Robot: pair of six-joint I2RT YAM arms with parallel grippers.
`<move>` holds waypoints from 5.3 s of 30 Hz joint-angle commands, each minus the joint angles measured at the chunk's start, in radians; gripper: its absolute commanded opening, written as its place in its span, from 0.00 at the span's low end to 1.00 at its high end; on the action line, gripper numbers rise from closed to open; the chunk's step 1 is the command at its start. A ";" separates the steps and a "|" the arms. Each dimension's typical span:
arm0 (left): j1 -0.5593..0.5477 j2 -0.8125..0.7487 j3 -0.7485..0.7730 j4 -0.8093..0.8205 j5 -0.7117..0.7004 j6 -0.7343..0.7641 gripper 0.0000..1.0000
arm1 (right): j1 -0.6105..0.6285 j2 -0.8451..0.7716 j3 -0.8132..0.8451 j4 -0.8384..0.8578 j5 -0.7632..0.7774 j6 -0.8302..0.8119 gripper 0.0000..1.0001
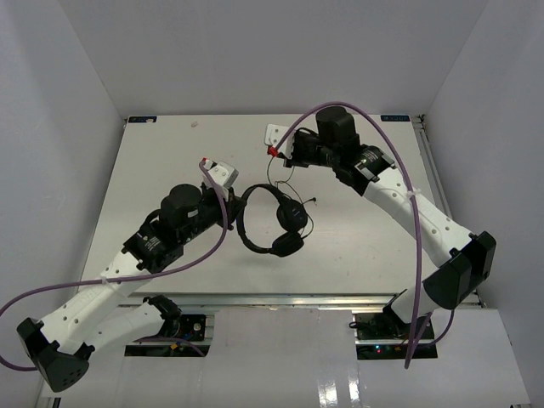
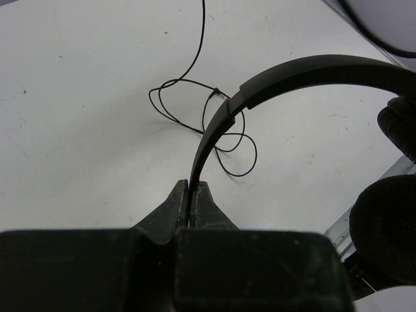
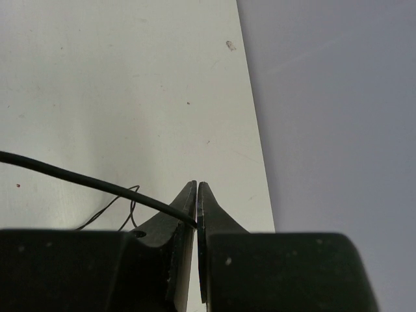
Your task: Wrap the headphones
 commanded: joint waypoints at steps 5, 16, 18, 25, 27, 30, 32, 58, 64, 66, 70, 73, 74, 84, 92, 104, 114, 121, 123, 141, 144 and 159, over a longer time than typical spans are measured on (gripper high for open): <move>-0.004 -0.083 -0.042 0.097 0.063 -0.054 0.00 | -0.069 -0.010 0.052 0.039 -0.149 0.187 0.08; -0.004 -0.142 -0.039 0.183 0.072 -0.120 0.00 | -0.087 -0.027 -0.029 0.049 -0.253 0.309 0.08; -0.004 -0.153 -0.036 0.201 0.071 -0.137 0.00 | -0.097 -0.030 -0.051 0.054 -0.270 0.329 0.08; -0.004 -0.191 -0.054 0.314 0.016 -0.216 0.00 | -0.127 -0.050 -0.115 0.092 -0.382 0.477 0.08; -0.004 -0.199 -0.063 0.357 -0.012 -0.249 0.00 | -0.125 -0.058 -0.144 0.101 -0.400 0.503 0.08; -0.004 -0.204 -0.071 0.436 -0.067 -0.289 0.00 | -0.130 -0.075 -0.185 0.117 -0.437 0.540 0.08; -0.004 -0.206 -0.073 0.484 -0.099 -0.313 0.00 | -0.134 -0.083 -0.212 0.125 -0.456 0.570 0.08; -0.004 -0.169 -0.070 0.662 -0.621 -0.544 0.00 | -0.107 -0.209 -0.372 0.224 -0.533 0.719 0.08; -0.004 -0.103 -0.024 0.616 -0.668 -0.562 0.00 | -0.042 -0.217 -0.315 0.100 -0.365 0.569 0.08; -0.004 -0.084 -0.005 0.597 -0.675 -0.562 0.00 | -0.024 -0.212 -0.291 0.054 -0.309 0.501 0.08; -0.004 -0.036 0.041 0.536 -0.691 -0.535 0.00 | 0.023 -0.204 -0.234 -0.029 -0.199 0.345 0.08; -0.002 0.001 0.077 0.455 -0.718 -0.499 0.00 | 0.058 -0.219 -0.212 -0.079 -0.086 0.219 0.08; -0.001 0.013 0.083 0.438 -0.728 -0.479 0.00 | 0.070 -0.229 -0.201 -0.090 -0.055 0.184 0.08; 0.029 0.125 0.103 0.313 -0.699 -0.374 0.00 | 0.216 -0.322 -0.164 -0.148 0.233 -0.123 0.08; 0.039 0.213 0.110 0.243 -0.597 -0.321 0.00 | 0.276 -0.328 -0.136 -0.118 0.379 -0.253 0.08; 0.039 0.251 0.105 0.138 -0.427 -0.182 0.00 | 0.283 -0.318 -0.194 -0.035 0.468 -0.362 0.08; 0.039 0.211 0.068 0.136 -0.212 -0.092 0.00 | 0.271 -0.300 -0.203 -0.028 0.453 -0.354 0.11; 0.039 0.171 0.020 0.142 -0.065 -0.057 0.00 | 0.220 -0.278 -0.199 -0.035 0.374 -0.300 0.13; 0.039 0.154 0.009 0.145 -0.033 -0.050 0.00 | 0.198 -0.265 -0.193 -0.044 0.343 -0.274 0.13; 0.039 0.047 -0.005 0.124 0.138 -0.075 0.00 | -0.059 -0.175 -0.129 -0.129 -0.235 0.042 0.19; 0.039 0.041 0.018 0.108 0.152 -0.100 0.00 | -0.085 -0.174 -0.151 -0.126 -0.340 0.107 0.23; 0.039 0.053 0.161 0.024 0.180 -0.229 0.00 | -0.093 -0.135 -0.331 0.109 -0.690 0.416 0.47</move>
